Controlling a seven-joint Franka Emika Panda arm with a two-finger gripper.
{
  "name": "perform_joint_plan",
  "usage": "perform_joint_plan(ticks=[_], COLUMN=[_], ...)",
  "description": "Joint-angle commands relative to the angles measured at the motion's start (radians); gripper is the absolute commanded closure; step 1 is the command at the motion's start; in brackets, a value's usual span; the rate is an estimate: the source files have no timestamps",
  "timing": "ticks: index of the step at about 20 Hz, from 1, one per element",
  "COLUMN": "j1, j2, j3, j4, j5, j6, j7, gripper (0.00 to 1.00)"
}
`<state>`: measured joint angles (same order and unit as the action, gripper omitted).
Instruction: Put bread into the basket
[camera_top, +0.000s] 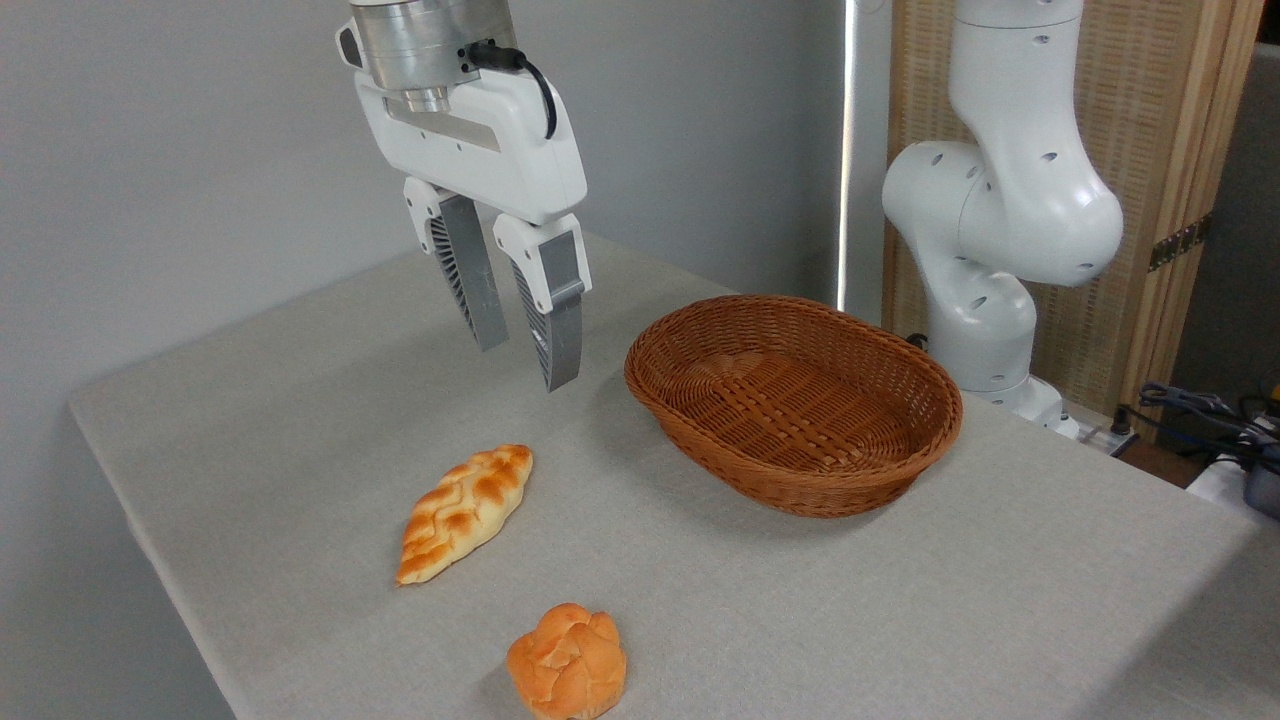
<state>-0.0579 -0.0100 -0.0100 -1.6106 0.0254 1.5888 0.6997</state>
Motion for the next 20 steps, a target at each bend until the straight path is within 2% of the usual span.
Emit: perform_joint_plan(ticks=[1,14,20], j1=[0.007,0.007,0.007], j2=[-0.002,-0.004,-0.027], j3=[-0.004,-0.007,-0.011], j4=[0.009,0.008,-0.035], j5=[-0.002,-0.004,-0.004], j6=[-0.020,-0.020,0.008], j7=[0.003,0.001,0.006], gripper=[0.00,0.00,0.00])
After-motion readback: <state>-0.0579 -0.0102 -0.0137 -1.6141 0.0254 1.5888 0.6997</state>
